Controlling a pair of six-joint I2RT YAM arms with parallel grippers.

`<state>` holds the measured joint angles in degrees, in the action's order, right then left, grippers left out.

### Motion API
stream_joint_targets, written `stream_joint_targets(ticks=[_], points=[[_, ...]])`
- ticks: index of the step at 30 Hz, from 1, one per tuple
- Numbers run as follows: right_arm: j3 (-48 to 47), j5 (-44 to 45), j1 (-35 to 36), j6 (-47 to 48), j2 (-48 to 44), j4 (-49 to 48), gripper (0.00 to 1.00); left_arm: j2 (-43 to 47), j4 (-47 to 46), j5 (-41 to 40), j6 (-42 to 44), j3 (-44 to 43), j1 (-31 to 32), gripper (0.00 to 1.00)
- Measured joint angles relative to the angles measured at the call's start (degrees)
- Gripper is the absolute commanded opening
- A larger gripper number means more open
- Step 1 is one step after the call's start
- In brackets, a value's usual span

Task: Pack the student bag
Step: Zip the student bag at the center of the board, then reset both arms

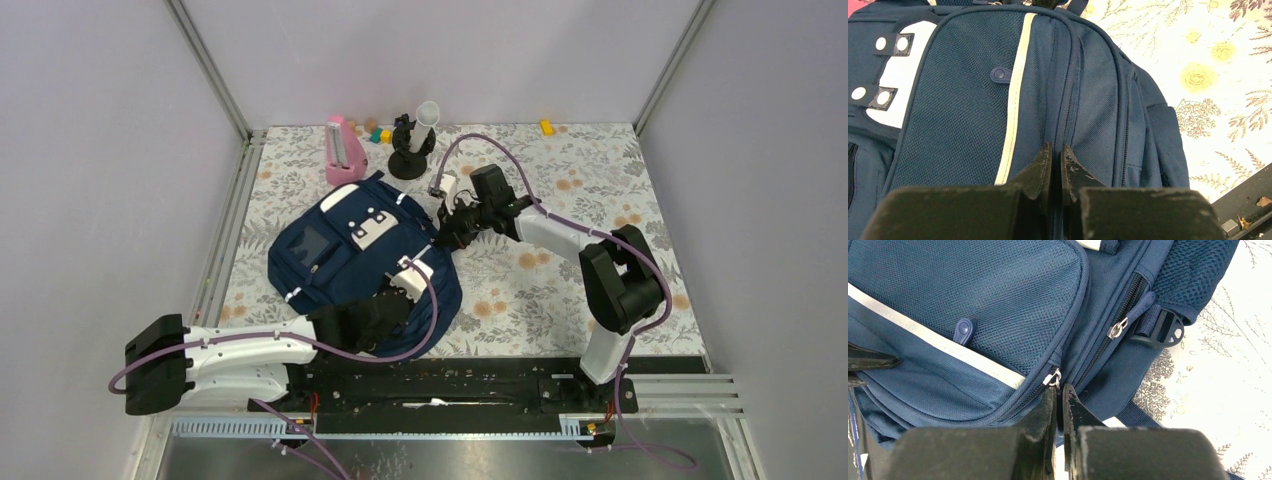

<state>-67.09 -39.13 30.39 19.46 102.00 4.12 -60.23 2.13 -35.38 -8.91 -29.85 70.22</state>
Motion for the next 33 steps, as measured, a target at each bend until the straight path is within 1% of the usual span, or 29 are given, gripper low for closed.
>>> stream_joint_targets(ticks=[4, 8, 9, 10, 11, 12, 13, 16, 17, 18, 20, 21, 24, 28, 33], points=[[-1.5, 0.2, 0.7, 0.9, 0.9, 0.8, 0.0, 0.0, 0.4, -0.2, 0.1, 0.0, 0.0, 0.0], [-1.0, 0.6, 0.8, -0.9, 0.9, -0.6, 0.0, 0.2, 0.5, -0.3, 0.0, 0.0, 0.0, 0.0], [-0.6, 0.6, 0.8, -1.6, 0.8, -1.2, 0.02, 0.3, 0.7, -0.3, 0.0, 0.0, 0.0, 0.0], [-0.3, 0.6, 0.8, -2.5, 0.7, -1.7, 0.08, 0.6, 1.0, -0.3, 0.0, 0.0, 0.0, 0.02], [-0.1, 0.7, 0.9, -3.3, 0.6, -2.1, 0.17, 1.0, 1.2, -0.3, -0.1, 0.0, 0.0, 0.1], [-0.1, 0.7, 0.9, -4.2, 0.4, -2.3, 0.25, 1.5, 1.6, -0.3, -0.3, 0.0, 0.0, 0.21], [0.0, 0.9, 1.0, -5.0, 0.0, -2.4, 0.3, 2.1, 2.0, -0.3, -0.5, 0.0, 0.0, 0.28], [0.3, 4.2, 0.7, -6.7, -1.5, -4.7, 0.43, 4.4, 3.7, 1.2, -2.1, 0.0, 0.3, 0.61], [0.3, 5.2, 0.6, -7.2, -2.0, -5.5, 0.47, 5.0, 4.2, 2.2, -2.9, 0.0, 0.3, 0.69], [0.5, 6.4, 0.4, -7.5, -2.7, -6.9, 0.49, 5.3, 4.7, 3.0, -3.6, 0.0, 0.2, 0.74], [1.1, 8.2, 0.1, -7.9, -4.8, -8.7, 0.52, 5.4, 5.8, 4.1, -4.6, -0.2, -0.4, 0.82], [1.6, 8.9, 0.0, -8.0, -6.3, -9.4, 0.53, 5.3, 6.4, 4.6, -4.9, -0.4, -0.6, 0.87], [3.4, 11.1, -0.2, -8.4, -10.4, -11.0, 0.55, 5.2, 8.4, 5.9, -6.3, -1.6, -1.7, 0.9], [5.9, 14.5, -0.3, -9.5, -15.1, -11.4, 0.56, 5.2, 9.0, 8.4, -7.8, -3.4, -3.8, 0.91], [8.8, 18.3, -1.6, -13.1, -19.4, -9.6, 0.56, 5.2, 11.1, 10.5, -10.4, -6.5, -9.0, 0.91]])
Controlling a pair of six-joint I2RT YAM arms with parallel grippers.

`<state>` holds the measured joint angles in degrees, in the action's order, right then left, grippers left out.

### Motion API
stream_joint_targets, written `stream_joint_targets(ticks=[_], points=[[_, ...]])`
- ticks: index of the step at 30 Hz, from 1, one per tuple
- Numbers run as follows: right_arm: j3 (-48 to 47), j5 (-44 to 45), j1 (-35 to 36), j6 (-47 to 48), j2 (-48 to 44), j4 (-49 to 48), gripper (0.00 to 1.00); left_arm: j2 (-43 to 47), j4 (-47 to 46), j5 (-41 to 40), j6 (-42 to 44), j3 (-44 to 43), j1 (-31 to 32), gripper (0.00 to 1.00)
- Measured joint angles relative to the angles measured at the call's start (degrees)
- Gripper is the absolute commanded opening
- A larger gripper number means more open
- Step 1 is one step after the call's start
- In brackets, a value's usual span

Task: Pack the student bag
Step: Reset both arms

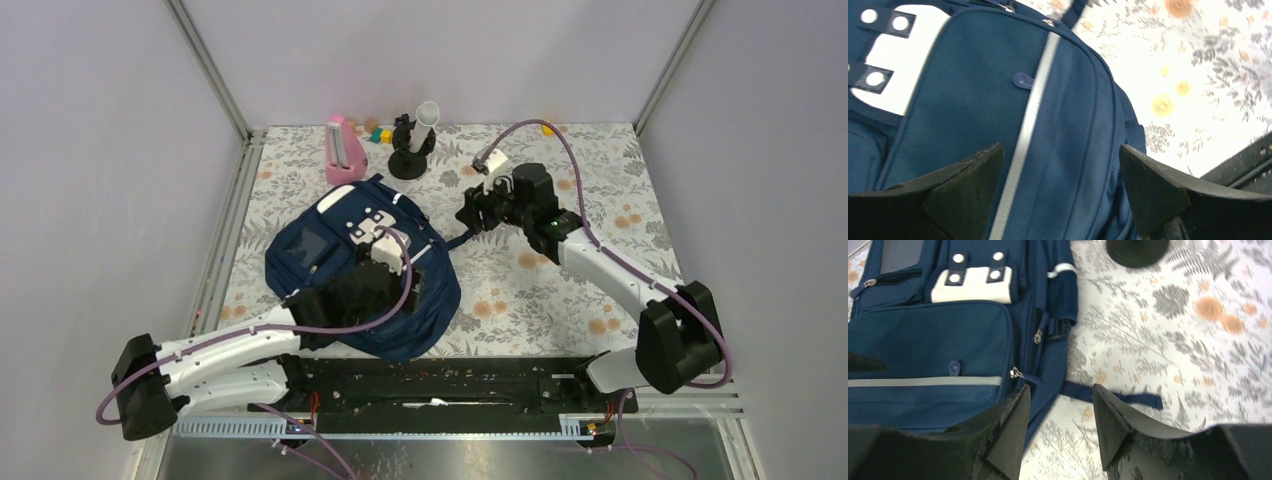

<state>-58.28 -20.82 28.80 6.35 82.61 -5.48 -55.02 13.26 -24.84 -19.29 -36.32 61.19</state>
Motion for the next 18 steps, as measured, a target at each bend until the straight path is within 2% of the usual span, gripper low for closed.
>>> stream_joint_targets(ticks=[5, 9, 15, 18], points=[[5.8, 2.8, -3.9, -5.8, -6.2, 2.1, 0.58, 0.5, 1.0, 3.5, -2.7, -1.0, -8.9, 0.93], [10.3, 4.9, -8.7, -9.9, -12.3, 6.1, 0.6, 1.6, 3.9, 6.9, -5.4, -2.4, -19.0, 0.94], [13.7, 8.2, -19.0, -13.8, -25.4, 16.5, 0.64, 5.4, 11.9, 13.3, -8.5, -9.3, -37.4, 0.96], [13.7, 10.5, -23.1, -14.3, -32.9, 20.8, 0.65, 8.1, 15.9, 13.7, -8.2, -13.8, -42.2, 0.96]])
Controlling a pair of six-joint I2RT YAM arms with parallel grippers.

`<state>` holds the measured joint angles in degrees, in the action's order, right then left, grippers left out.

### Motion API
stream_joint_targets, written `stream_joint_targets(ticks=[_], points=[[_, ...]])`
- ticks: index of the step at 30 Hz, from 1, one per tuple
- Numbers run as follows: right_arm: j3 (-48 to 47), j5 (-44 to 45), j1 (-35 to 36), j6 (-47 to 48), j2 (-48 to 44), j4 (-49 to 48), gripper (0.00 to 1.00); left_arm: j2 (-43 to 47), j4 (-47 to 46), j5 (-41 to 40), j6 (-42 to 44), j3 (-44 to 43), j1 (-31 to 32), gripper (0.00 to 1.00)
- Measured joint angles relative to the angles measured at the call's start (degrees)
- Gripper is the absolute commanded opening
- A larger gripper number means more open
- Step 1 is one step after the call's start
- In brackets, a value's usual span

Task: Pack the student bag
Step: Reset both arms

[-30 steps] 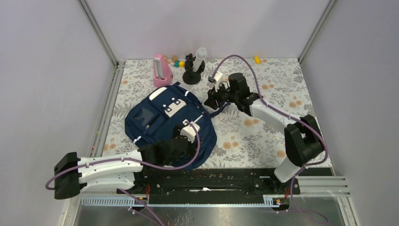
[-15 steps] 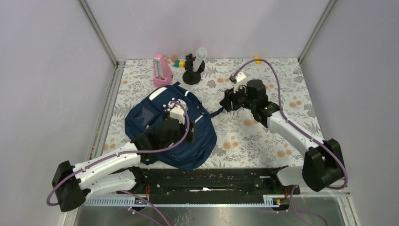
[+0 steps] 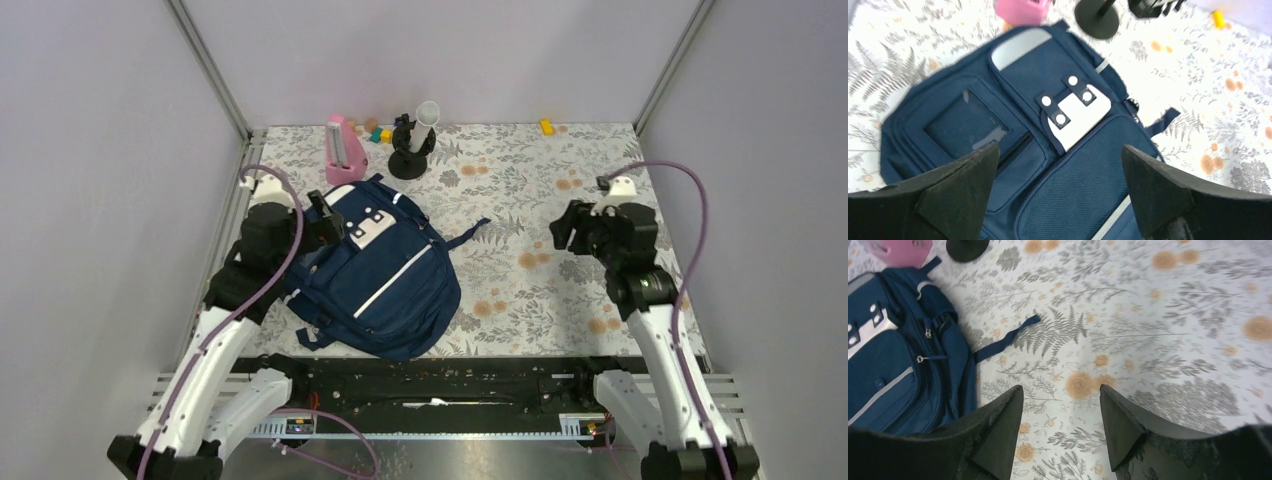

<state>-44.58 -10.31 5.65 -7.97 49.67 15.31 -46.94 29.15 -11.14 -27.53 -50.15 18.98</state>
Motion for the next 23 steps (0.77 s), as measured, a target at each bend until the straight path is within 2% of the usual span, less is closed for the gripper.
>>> stream_joint_targets(ticks=[6, 13, 17, 23], points=[[0.3, 4.9, -1.9, 0.0, -14.5, 4.0, 0.65, 8.3, 4.7, -4.9, 5.7, -6.3, -0.6, 0.96], [11.8, 9.9, -2.0, 0.0, -31.4, -3.1, 0.66, 21.2, 3.7, -10.8, 11.8, -0.7, -0.6, 0.98], [15.4, 12.0, -2.0, 0.0, -34.0, -3.7, 0.66, 23.6, 4.5, -12.5, 12.8, 3.2, -0.6, 0.98], [15.6, 12.9, -2.0, 0.0, -33.9, -5.1, 0.66, 23.7, 4.4, -13.0, 13.6, 3.8, -0.6, 0.99]])
